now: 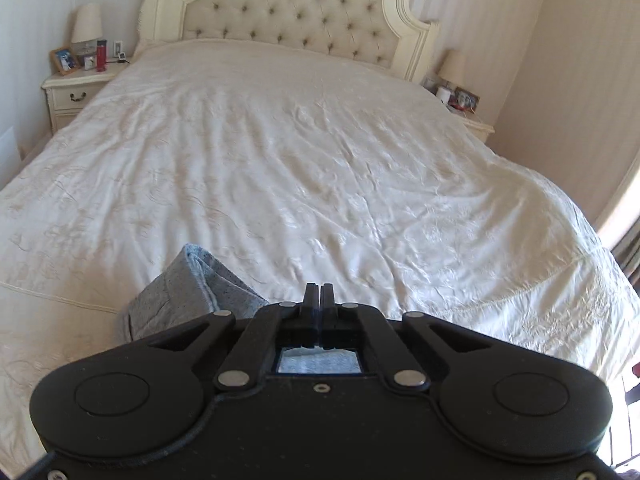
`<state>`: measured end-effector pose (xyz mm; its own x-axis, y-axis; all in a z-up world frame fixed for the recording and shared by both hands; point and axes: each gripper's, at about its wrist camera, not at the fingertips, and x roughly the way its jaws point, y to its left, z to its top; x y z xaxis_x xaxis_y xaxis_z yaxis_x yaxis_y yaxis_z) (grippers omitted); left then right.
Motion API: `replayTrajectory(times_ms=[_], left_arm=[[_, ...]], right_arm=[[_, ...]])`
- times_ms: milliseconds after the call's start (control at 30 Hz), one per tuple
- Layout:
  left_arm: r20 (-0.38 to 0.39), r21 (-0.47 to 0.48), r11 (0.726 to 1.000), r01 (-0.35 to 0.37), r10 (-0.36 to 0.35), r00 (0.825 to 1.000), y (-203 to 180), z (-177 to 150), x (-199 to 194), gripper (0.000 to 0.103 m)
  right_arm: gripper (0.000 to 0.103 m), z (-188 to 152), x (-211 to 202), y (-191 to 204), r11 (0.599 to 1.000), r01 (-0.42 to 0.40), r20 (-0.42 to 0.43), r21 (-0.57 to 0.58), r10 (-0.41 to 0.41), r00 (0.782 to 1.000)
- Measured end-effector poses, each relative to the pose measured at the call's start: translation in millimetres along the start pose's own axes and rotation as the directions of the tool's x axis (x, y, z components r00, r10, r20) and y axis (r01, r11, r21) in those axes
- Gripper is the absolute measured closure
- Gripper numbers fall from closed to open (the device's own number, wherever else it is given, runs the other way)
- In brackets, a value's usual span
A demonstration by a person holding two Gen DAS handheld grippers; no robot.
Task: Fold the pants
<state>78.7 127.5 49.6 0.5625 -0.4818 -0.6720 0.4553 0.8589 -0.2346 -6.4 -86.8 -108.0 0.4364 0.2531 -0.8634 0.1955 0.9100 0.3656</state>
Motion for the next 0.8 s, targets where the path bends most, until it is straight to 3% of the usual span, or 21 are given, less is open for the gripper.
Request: replayTrajectory(times_ms=[100,233,400,600,633,733,800], left_arm=[[-0.112,-0.063,0.998,0.006,-0.013,0.994,-12,-24,36,0.098],[-0.262,-0.099,0.992,-0.082,0.054,0.964,-4,-64,62,0.096],[-0.313,-0.092,0.977,-0.193,0.156,0.937,29,-104,68,0.096],[-0.361,-0.045,0.976,-0.212,0.182,0.915,47,-125,89,0.093],[-0.376,-0.049,0.973,-0.227,0.193,0.906,52,-128,93,0.089],[-0.461,-0.127,0.953,-0.274,0.188,0.867,76,-142,105,0.089],[-0.496,-0.162,0.943,-0.290,0.176,0.850,91,-152,108,0.090]], right_arm=[[0.091,6,-9,-18,1.000,0.015,0.009,0.003,-0.015,1.000],[0.087,23,-16,-34,1.000,0.019,0.008,0.020,-0.019,1.000],[0.077,62,-6,-26,0.999,-0.027,0.015,0.025,0.027,1.000],[0.065,116,33,7,0.995,-0.094,-0.011,0.040,0.094,0.995],[0.065,124,42,15,0.994,-0.097,-0.026,0.047,0.099,0.995],[0.064,137,63,32,0.995,-0.086,-0.059,0.053,0.089,0.994],[0.063,142,80,41,0.997,-0.061,-0.084,0.046,0.065,0.994]])
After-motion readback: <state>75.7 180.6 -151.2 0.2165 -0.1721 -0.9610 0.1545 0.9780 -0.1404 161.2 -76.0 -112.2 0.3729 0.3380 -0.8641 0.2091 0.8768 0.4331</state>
